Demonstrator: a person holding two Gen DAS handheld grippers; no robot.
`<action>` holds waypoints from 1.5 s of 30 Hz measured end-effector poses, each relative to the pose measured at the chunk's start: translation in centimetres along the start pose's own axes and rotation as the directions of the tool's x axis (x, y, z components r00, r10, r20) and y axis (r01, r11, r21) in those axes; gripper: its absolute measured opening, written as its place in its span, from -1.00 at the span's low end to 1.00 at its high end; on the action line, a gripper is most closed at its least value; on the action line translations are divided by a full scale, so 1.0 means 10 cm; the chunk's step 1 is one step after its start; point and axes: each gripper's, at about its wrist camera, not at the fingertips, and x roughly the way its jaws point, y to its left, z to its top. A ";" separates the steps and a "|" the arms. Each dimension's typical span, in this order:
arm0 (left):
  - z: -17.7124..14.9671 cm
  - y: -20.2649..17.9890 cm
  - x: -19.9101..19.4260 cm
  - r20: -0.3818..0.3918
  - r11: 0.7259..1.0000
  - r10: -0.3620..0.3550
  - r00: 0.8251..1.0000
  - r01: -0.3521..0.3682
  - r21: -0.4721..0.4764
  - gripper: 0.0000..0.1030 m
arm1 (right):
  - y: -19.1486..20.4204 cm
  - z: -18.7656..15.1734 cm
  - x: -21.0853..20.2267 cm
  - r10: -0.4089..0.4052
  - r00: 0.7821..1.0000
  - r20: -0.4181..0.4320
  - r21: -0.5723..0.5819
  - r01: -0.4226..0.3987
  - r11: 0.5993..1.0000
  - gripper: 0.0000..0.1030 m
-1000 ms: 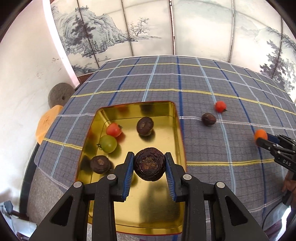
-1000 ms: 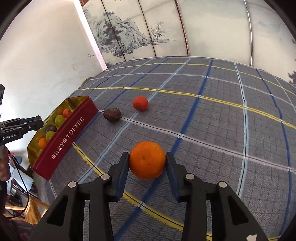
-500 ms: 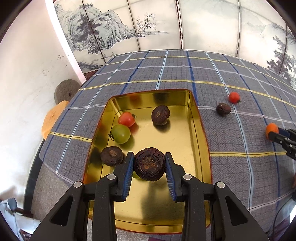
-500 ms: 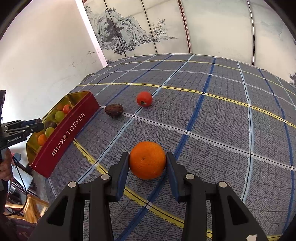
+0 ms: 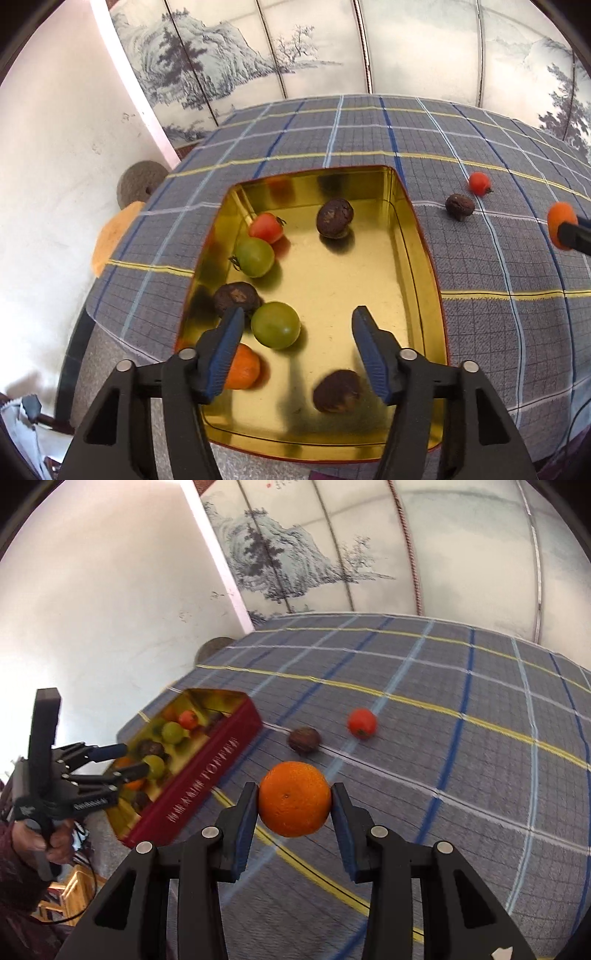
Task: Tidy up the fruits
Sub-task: 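Open the left tool to drop the brown fruit into the tin, then lower the mandarin into the tin and open the right tool, then move both open tools toward the last brown fruit and red tomato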
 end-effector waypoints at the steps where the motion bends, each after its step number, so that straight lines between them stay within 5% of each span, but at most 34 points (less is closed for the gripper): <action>1: -0.01 0.01 -0.02 0.006 1.000 0.002 1.000 -0.002 0.000 0.23 | 0.05 0.02 0.00 0.013 1.000 0.003 -0.006 -0.013 1.000 -0.29; 11: -0.09 0.21 -0.08 0.010 0.999 0.019 1.000 -0.019 -0.041 0.24 | 0.78 0.38 0.33 0.199 0.980 -0.030 -0.093 -0.201 0.975 -0.29; 25: -0.27 0.44 -0.13 0.005 0.997 0.058 0.998 -0.057 -0.055 0.26 | 1.18 0.39 1.09 0.203 0.965 -0.166 -0.129 -0.226 0.966 -0.25; 32: -0.28 0.43 -0.14 0.003 0.997 0.066 0.998 -0.065 -0.041 0.28 | 1.11 0.53 0.89 0.239 0.970 -0.053 -0.089 -0.243 0.966 0.04; 39: -0.26 0.36 -0.17 0.015 0.997 0.074 0.997 -0.073 -0.025 0.36 | 0.74 0.46 0.49 0.123 0.992 0.036 -0.077 -0.120 0.990 0.55; 45: -0.22 0.25 -0.20 0.018 0.997 0.072 0.997 -0.072 0.003 0.40 | -0.06 0.13 0.30 -0.159 0.987 -0.029 -0.037 0.158 0.987 0.69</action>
